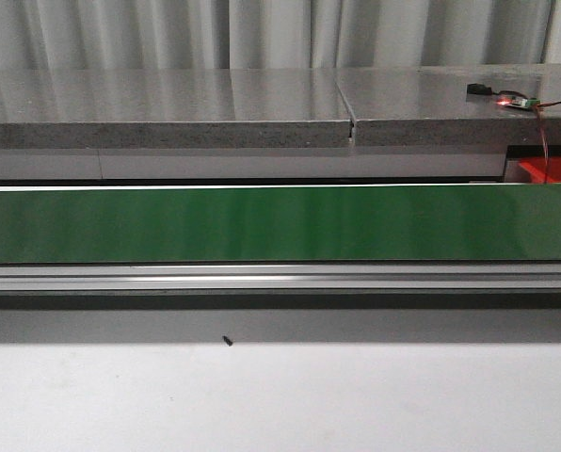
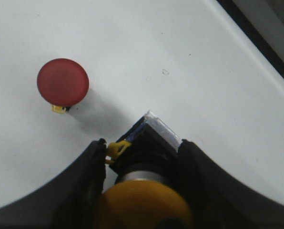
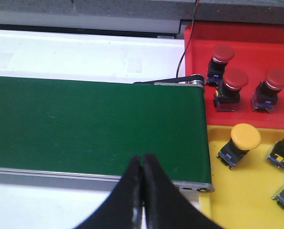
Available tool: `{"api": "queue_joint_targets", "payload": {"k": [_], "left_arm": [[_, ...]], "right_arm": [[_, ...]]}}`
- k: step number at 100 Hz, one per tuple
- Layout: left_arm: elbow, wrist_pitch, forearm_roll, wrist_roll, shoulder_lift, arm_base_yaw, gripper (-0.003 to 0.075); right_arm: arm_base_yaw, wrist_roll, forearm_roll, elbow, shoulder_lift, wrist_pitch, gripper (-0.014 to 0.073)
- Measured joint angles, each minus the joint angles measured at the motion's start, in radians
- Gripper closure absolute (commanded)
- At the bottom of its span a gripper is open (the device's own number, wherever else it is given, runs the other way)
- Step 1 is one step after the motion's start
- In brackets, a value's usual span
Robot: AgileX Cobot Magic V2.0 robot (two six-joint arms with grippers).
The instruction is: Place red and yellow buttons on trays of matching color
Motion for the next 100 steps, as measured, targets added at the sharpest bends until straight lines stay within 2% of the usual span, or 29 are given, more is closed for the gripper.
{"api": "queue_joint_targets", "payload": {"k": [36, 56, 100], "left_arm": [[0.161, 0.126, 0.023, 0.126, -0.208, -0.018, 0.054], [0.227, 0.16, 0.04, 0.136, -0.204, -0.045, 0.054], [0.238, 0.186, 0.088, 0.138, -0.103, -0.119, 0.0533]], "right_arm": [[0.0, 0.0, 0.0, 0.0, 0.0, 0.0, 0.066], [0.0, 0.0, 0.0, 0.0, 0.0, 0.0, 0.066], [0.0, -0.002, 0.0, 0.0, 0.0, 0.0, 0.066]]}}
